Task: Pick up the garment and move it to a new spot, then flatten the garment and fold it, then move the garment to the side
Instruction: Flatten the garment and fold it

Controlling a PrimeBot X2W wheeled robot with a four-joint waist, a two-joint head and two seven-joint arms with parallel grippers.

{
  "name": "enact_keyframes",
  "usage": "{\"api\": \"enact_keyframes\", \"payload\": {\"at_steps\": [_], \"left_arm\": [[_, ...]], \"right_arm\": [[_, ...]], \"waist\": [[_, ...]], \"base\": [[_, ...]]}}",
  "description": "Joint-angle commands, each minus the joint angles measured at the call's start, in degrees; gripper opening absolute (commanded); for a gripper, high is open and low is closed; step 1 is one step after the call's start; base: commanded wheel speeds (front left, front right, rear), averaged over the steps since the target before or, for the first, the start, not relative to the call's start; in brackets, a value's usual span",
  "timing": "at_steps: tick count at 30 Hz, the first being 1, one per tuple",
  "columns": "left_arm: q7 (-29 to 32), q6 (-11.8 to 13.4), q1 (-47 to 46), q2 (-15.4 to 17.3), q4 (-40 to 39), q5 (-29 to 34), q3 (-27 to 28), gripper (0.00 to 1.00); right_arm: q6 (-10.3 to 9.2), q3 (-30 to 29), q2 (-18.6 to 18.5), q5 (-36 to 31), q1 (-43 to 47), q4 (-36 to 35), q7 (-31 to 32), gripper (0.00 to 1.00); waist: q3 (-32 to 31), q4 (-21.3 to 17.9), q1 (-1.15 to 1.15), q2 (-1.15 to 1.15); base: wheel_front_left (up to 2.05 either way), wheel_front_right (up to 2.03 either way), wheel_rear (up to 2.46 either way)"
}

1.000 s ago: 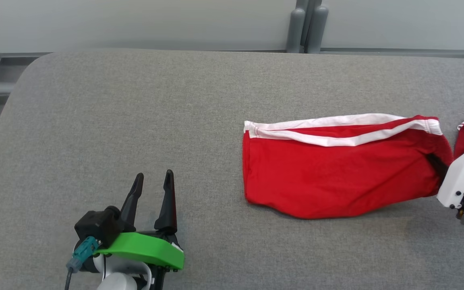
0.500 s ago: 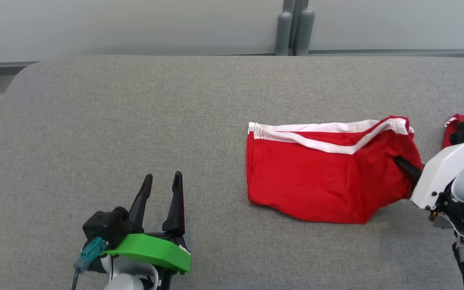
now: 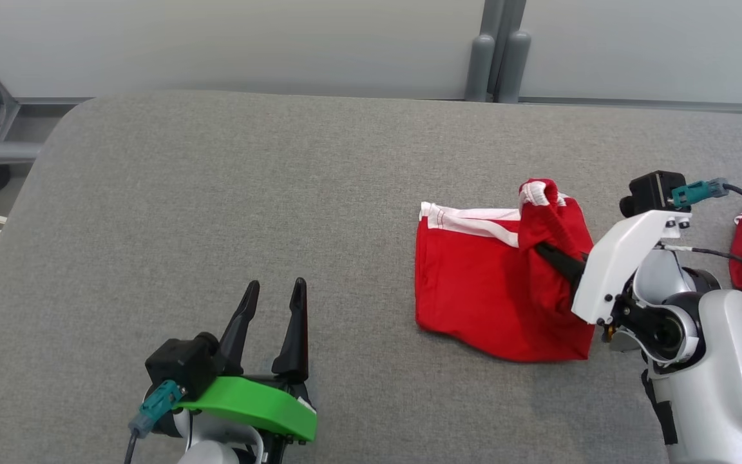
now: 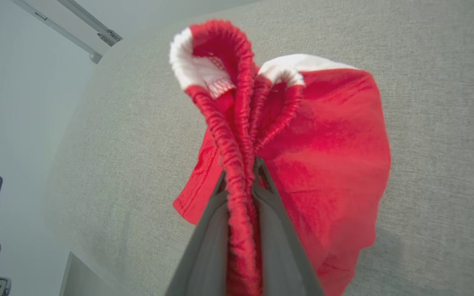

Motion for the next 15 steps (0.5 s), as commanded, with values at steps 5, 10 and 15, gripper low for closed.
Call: {"api": "enact_keyframes", "payload": {"at_steps": [5,10,15], "left_arm": [[0.2,-0.6,-0.9,-0.1,-0.2,0.1,-0.7,1.00],[0.1,-1.0,-1.7,-0.6,0.2,0.3,-1.4,1.00],[-0.1,-1.3,-2.4,-1.3,0.7,0.3,-2.0,1.00]], "right_arm": [[0.01,1.8,1.1,-1.7,-1.9,4.7,-1.9,0.00],[0.01,2.4,1.5,-4.4,-3.7,10.9,-4.6,0.00],[0.01,3.5,1.6,-7.7,-6.0,17.0,-7.7,0.00]], "waist": [[-0.5,2.8,0.00,0.35],[-0.2,5.0,0.00,0.35],[0.2,6.9,0.00,0.35]], "base": [[0.00,0.00,0.00],[0.00,0.00,0.00],[0.00,0.00,0.00]]}}
